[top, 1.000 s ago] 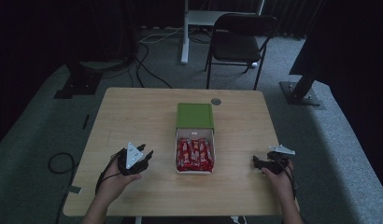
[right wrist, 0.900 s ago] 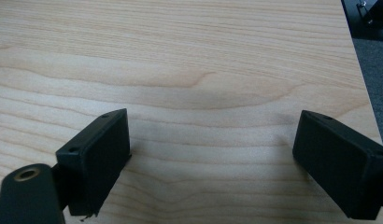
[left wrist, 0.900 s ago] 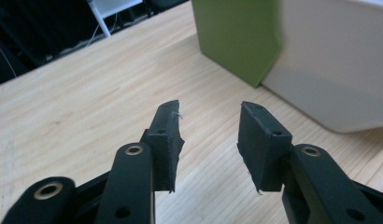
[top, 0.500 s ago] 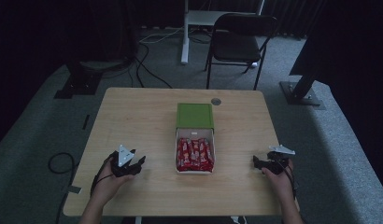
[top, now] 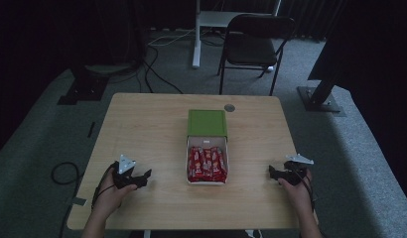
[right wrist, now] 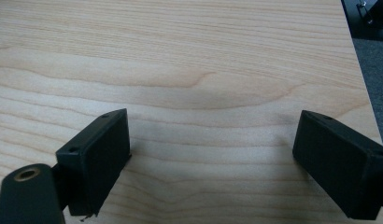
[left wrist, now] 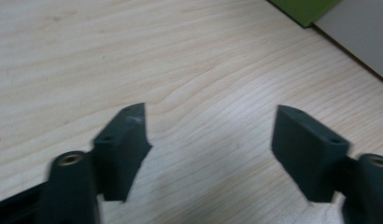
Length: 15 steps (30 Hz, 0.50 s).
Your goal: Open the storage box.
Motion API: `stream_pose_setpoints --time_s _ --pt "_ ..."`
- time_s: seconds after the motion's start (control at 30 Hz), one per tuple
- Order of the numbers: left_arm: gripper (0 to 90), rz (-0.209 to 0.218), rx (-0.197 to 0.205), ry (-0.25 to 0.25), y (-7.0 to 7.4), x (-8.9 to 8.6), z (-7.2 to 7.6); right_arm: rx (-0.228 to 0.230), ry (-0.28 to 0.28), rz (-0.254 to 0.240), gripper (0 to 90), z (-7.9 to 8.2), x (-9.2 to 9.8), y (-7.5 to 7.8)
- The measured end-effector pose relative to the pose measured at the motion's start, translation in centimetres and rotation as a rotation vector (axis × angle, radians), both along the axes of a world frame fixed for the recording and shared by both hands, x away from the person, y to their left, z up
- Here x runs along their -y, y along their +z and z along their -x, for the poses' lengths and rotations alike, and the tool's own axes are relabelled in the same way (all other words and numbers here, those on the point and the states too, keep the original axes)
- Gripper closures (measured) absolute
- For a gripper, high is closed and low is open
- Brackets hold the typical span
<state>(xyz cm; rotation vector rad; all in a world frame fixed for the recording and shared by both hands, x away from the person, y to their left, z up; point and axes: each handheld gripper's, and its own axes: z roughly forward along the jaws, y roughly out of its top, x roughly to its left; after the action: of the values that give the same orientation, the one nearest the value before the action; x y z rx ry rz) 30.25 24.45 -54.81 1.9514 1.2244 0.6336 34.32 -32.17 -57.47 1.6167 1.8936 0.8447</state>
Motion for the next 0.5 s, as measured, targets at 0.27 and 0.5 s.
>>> stream_pose_setpoints --time_s 0.27,0.5 --pt "19.6 -0.01 -0.023 0.078 -0.2 -1.2 -0.1 0.002 0.003 0.003 10.5 0.0 0.0 0.0" --pt "12.0 -0.06 -0.048 0.145 -0.6 -2.6 -0.2 0.002 0.004 0.003 10.5 0.0 0.0 0.0"
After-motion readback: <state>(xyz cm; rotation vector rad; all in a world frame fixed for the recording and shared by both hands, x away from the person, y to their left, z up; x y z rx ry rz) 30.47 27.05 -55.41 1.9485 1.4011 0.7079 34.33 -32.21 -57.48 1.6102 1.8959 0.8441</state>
